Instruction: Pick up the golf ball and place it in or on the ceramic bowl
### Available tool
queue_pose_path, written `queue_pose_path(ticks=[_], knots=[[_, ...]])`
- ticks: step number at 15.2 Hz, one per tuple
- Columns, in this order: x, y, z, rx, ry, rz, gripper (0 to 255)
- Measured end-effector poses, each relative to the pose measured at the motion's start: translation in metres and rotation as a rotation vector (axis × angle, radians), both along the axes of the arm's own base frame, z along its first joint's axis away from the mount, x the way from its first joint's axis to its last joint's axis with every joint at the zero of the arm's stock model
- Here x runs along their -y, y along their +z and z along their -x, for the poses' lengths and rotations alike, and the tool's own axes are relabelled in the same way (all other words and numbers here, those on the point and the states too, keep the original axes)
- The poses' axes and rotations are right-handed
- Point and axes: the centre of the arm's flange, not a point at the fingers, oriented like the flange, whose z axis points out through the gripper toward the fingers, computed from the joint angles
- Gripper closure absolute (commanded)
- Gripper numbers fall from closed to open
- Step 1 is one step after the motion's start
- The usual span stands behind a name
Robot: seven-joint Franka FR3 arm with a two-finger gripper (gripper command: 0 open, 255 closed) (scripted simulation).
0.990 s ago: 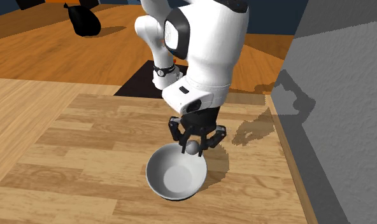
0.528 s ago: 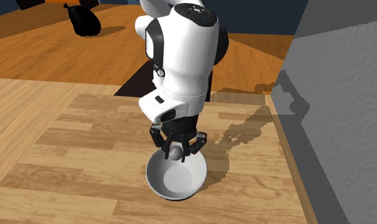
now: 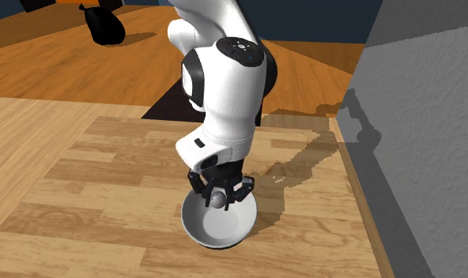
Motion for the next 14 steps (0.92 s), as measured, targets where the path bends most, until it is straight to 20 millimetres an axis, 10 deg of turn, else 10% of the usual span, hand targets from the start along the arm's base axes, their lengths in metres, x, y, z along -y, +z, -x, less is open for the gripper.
queue_pose_path(ticks=[8, 9, 14], knots=[[-0.0008, -0.0147, 0.0005, 0.0, 0.0, 0.0, 255], [-0.0008, -0.0148, 0.0005, 0.0, 0.0, 0.0, 0], [-0.0008, -0.0147, 0.0005, 0.0, 0.0, 0.0, 0]])
